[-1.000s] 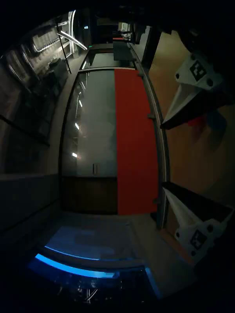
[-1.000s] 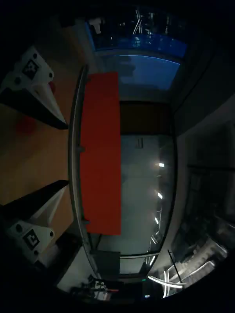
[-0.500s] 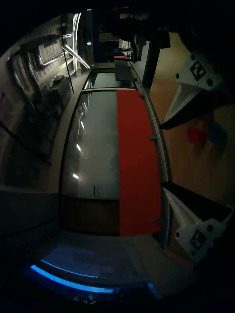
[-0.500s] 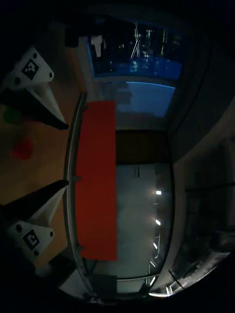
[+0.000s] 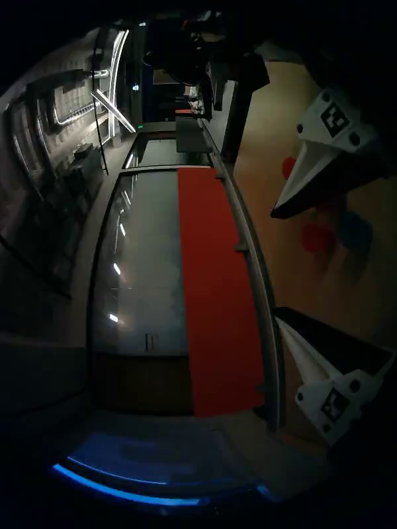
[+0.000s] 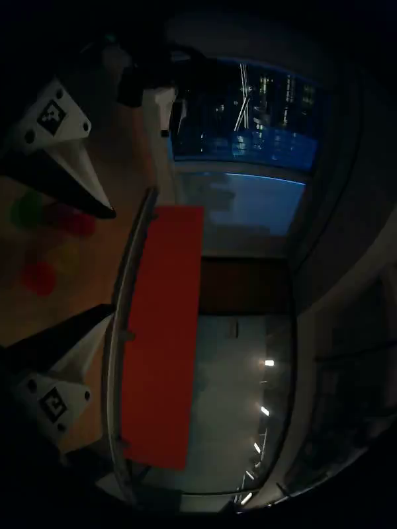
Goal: Pour water
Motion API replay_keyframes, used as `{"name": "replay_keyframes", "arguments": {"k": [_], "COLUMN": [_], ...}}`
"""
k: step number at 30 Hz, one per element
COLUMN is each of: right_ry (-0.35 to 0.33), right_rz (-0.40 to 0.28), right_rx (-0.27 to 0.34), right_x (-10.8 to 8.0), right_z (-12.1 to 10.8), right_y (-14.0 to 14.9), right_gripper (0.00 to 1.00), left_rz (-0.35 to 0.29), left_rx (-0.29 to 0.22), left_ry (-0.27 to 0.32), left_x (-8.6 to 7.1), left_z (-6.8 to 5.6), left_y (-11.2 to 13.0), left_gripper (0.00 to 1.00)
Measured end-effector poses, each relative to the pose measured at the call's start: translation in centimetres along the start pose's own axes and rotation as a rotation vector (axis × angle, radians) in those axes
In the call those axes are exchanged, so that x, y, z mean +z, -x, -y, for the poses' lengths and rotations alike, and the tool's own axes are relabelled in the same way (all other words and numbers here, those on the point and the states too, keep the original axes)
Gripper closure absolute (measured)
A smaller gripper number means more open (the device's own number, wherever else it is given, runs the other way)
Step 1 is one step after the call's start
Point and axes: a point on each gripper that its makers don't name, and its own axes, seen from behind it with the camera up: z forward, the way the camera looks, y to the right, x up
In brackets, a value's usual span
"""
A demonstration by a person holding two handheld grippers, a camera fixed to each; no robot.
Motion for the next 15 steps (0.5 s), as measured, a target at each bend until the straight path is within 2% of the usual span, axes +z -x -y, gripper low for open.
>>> {"name": "replay_keyframes", "arguments": {"k": [11,15], "right_ry": [-0.067,-0.091], "right_rz": [0.093,0.114], "right_rx": [-0.074,-0.083], "right_x": [0.3,0.5], "right_z": [1.8,2.5], "right_y": [2.2,3.2], "right_gripper": [0.01,0.01], "left_rz": [0.069,0.101], "left_rx": [0.028,0.046], "left_ry": [0.056,0.071], "left_x": [0.9,1.3], "left_z": [-0.5,-0.7], "left_y": [2.6,4.1], "left_gripper": [0.01,0.01]}}
